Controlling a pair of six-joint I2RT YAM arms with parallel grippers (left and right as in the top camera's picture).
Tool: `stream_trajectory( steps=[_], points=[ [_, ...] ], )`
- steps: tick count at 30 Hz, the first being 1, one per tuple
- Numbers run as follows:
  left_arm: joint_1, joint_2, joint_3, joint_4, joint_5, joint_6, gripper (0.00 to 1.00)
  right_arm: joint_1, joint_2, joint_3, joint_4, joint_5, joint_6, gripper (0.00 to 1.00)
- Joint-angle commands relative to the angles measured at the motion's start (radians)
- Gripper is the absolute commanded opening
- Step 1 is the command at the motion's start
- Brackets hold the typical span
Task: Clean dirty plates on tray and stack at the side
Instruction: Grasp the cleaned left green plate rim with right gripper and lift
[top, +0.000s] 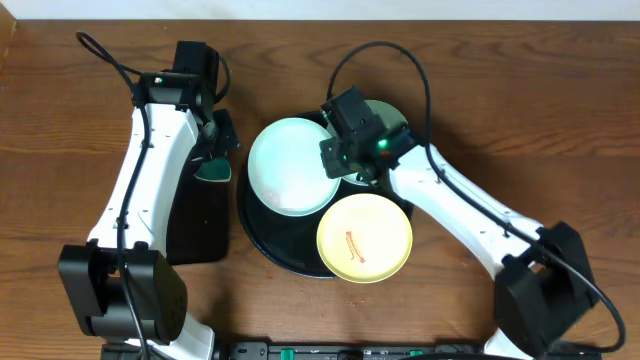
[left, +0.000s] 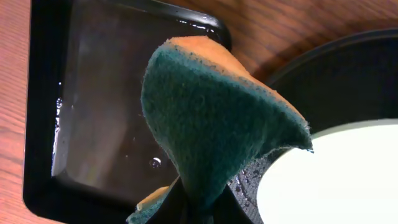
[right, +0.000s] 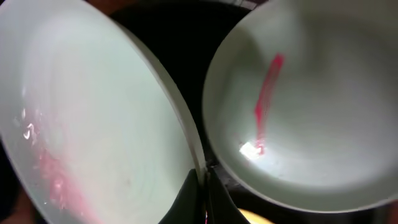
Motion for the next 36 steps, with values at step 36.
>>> stream_trajectory(
  steps=[36],
  points=[
    [0.004,0.002,0.009,-0.005,-0.02,-0.001,0.08,0.084,-0.181,0.006,0.018,0.329,-0.021,0.01]
  ],
)
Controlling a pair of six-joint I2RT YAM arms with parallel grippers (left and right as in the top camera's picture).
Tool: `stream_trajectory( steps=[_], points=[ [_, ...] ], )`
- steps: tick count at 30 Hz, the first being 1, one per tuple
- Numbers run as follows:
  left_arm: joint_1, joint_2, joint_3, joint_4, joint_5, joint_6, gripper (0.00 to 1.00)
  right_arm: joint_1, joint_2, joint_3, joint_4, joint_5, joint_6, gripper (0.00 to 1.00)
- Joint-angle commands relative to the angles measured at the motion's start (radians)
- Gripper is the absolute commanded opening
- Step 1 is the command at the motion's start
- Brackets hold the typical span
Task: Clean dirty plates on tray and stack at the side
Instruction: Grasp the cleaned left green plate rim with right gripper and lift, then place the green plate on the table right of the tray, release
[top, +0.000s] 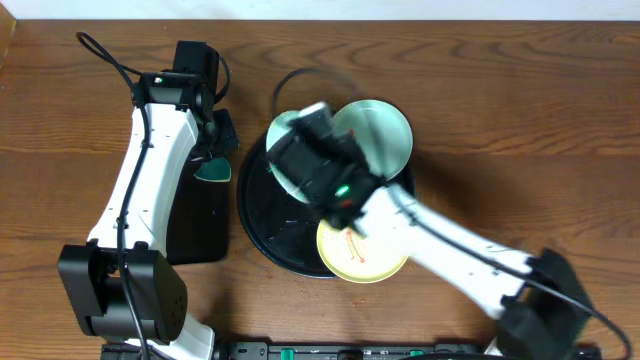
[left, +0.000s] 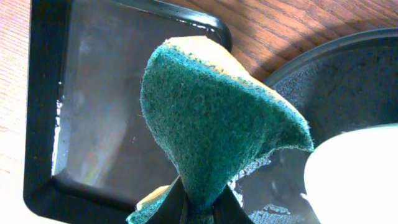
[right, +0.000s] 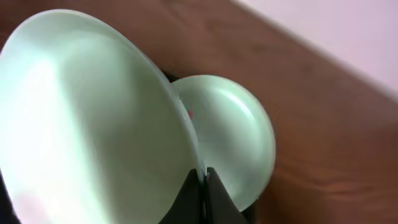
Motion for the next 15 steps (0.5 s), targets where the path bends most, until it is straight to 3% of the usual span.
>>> stream_trajectory(
  steps=[1,6,8,10,15],
  points=[
    [0.004,0.002,0.009,-0.004,-0.02,-0.001,0.08,-0.176,-0.148,0.008,-0.006,-0.343,0.047,0.01],
    [0.004,0.002,0.009,-0.004,-0.02,-0.001,0.08,-0.566,-0.232,0.008,-0.091,-0.796,0.092,0.01],
    [0.004,0.002,0.009,-0.004,-0.02,-0.001,0.08,-0.694,-0.229,0.006,-0.136,-0.888,0.095,0.01],
    [0.004,0.002,0.009,-0.004,-0.02,-0.001,0.08,-0.848,-0.208,0.005,-0.211,-0.906,0.091,0.01],
    [0.004,0.002,0.009,-0.004,-0.02,-0.002,0.08,-1.066,-0.115,0.004,-0.324,-0.803,0.063,0.01]
  ],
)
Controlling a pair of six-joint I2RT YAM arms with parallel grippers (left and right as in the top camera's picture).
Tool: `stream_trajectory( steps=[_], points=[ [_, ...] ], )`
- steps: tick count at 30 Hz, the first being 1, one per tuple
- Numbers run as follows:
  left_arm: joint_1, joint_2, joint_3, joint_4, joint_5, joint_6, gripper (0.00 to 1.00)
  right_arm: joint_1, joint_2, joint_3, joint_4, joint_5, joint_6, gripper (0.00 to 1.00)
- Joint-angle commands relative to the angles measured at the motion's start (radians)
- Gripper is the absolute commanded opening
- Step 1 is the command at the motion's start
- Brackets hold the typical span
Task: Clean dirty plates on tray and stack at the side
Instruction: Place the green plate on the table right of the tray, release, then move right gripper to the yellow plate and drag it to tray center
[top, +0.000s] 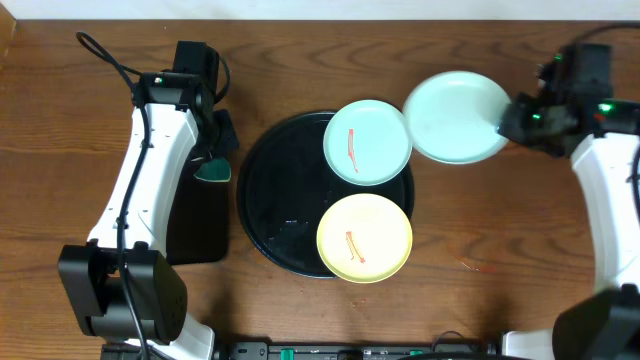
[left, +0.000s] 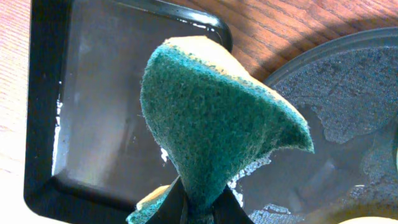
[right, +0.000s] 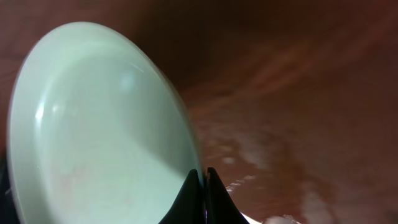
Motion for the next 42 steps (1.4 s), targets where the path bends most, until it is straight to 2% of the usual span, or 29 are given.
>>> stream_trajectory(
  steps=[1,9,14,16,19,21,24,25,29,37,42],
  points=[
    [0.004,0.002,0.009,-0.003,-0.02,-0.002,0.08,-0.088,0.086,-0.001,-0.019,0.027,-0.014,0.01],
    [0.004,0.002,0.009,-0.003,-0.02,-0.001,0.08,-0.114,0.279,-0.014,0.033,0.155,-0.037,0.01],
    [0.004,0.002,0.009,-0.003,-0.02,-0.001,0.08,-0.114,0.304,-0.014,0.054,0.159,-0.085,0.02],
    [0.004,0.002,0.009,-0.003,-0.02,-0.001,0.08,-0.114,0.302,-0.013,0.052,0.14,-0.095,0.18],
    [0.004,0.002,0.009,-0.003,-0.02,-0.001,0.08,-0.111,0.296,0.015,0.031,-0.011,-0.185,0.31],
    [0.004,0.002,0.009,-0.003,-0.02,-0.001,0.08,-0.098,0.288,0.043,0.006,-0.118,-0.246,0.36],
    [0.004,0.002,0.009,-0.003,-0.02,-0.001,0.07,-0.072,0.278,0.079,-0.032,-0.221,-0.273,0.37],
    [0.004,0.002,0.009,-0.003,-0.02,-0.001,0.08,-0.043,0.271,0.096,-0.055,-0.299,-0.294,0.37],
    [0.004,0.002,0.009,-0.003,-0.02,-0.001,0.08,0.058,0.266,0.101,-0.117,-0.336,-0.293,0.37],
    [0.004,0.002,0.009,-0.003,-0.02,-0.001,0.08,0.324,0.266,0.08,-0.36,-0.192,-0.285,0.4],
    [0.004,0.002,0.009,-0.003,-0.02,-0.001,0.08,0.431,0.266,-0.019,-0.354,-0.121,-0.199,0.4]
  ],
)
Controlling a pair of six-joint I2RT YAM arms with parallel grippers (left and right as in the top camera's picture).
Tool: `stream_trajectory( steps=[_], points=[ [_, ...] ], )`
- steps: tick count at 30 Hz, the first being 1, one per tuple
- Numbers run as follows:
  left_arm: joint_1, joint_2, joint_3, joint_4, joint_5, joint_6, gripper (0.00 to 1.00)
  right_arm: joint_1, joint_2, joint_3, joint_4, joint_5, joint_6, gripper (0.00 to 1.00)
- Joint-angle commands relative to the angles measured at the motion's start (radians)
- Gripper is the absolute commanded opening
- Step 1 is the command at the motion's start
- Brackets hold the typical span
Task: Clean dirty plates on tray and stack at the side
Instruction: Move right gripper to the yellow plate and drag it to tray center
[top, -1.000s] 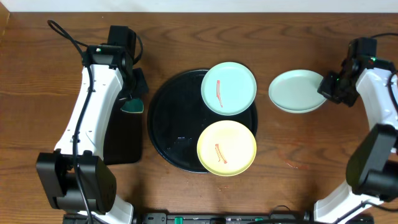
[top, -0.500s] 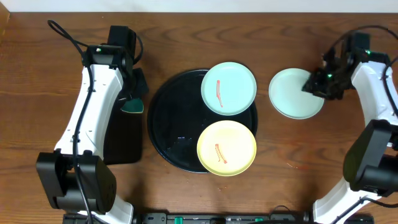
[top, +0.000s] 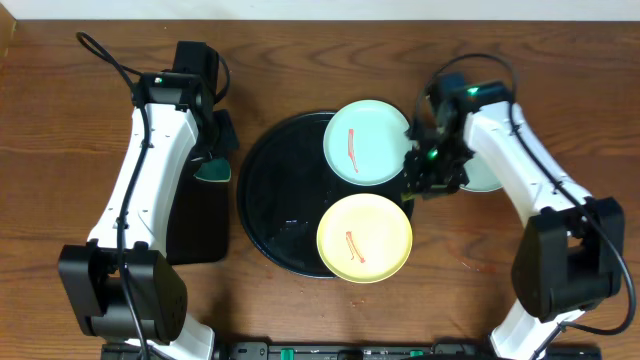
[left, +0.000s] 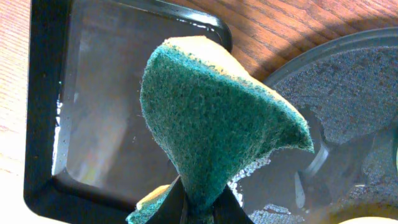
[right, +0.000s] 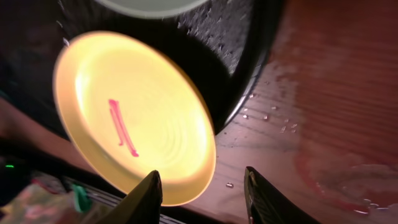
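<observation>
A round black tray (top: 272, 200) holds a pale green plate (top: 367, 142) and a yellow plate (top: 365, 237), each with a red streak. Another pale green plate (top: 483, 178) lies on the table right of the tray, mostly under my right arm. My right gripper (top: 430, 178) hangs open at the tray's right edge. In the right wrist view the open gripper (right: 205, 199) is over the near rim of the yellow plate (right: 134, 118). My left gripper (left: 199, 208) is shut on a green and yellow sponge (left: 217, 124), held left of the tray (left: 348, 93).
A black rectangular basin (left: 124, 106) with water stands left of the round tray, under the sponge (top: 213, 170). Water drops and a reddish wet smear (right: 348, 174) lie on the wooden table right of the tray.
My right gripper has let go of the pale green plate, which now lies on the table to the right. The gripper is open and back at the tray's right edge. The left arm is unchanged.
My right gripper was shut on the rim of a pale green plate in the tray's left part. Then it held the plate raised and tilted above the tray, then out over the table to the right. Now that plate rests there and the gripper is open by the yellow plate.
</observation>
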Motion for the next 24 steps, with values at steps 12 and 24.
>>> stream_trajectory(
  steps=[12,24],
  points=[
    [0.004,0.002,0.009,-0.003,-0.02,-0.001,0.08,0.135,-0.019,-0.199,0.097,0.165,0.133,0.25],
    [0.004,0.002,0.009,-0.004,-0.02,-0.001,0.08,0.191,-0.022,-0.226,0.149,0.129,0.158,0.01]
  ],
)
